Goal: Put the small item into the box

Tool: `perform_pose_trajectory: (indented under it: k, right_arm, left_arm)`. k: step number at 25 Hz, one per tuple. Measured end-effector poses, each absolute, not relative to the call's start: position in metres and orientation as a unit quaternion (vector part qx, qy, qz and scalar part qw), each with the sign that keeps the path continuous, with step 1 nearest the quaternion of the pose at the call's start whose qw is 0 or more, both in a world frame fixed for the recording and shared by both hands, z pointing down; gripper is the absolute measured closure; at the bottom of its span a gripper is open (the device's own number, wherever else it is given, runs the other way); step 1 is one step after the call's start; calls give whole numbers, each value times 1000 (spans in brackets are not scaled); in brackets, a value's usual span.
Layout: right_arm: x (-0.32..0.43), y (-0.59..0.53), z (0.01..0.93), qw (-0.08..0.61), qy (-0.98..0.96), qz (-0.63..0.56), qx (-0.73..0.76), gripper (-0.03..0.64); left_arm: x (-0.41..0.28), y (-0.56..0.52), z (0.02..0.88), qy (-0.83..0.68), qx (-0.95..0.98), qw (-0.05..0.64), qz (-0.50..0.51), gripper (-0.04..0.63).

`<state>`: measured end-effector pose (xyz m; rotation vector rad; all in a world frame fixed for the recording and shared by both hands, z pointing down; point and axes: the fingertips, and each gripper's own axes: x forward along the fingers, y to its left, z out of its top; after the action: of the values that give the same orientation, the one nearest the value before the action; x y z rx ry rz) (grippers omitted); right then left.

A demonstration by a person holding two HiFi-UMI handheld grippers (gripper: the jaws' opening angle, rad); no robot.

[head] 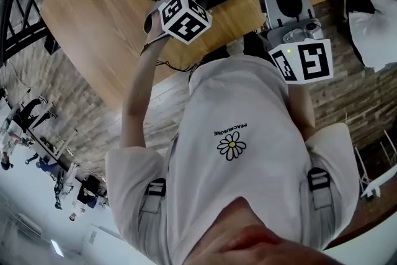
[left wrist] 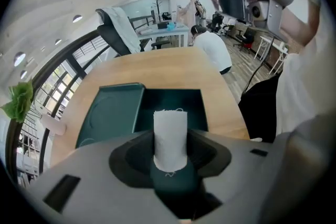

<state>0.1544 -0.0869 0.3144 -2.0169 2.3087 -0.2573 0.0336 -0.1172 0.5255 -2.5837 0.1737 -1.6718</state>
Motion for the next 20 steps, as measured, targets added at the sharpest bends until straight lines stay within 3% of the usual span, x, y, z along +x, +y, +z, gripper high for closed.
perform_pose_trajectory:
  k: [10, 20]
  right_arm:
    - [155, -83, 328, 19, 757, -102, -646, 611]
    - [153, -76, 339, 18, 760, -119, -638, 611]
  left_arm:
    - [23, -119, 576, 20, -799, 1, -601, 407]
    - [23, -116, 596, 9, -789, 15, -615, 403]
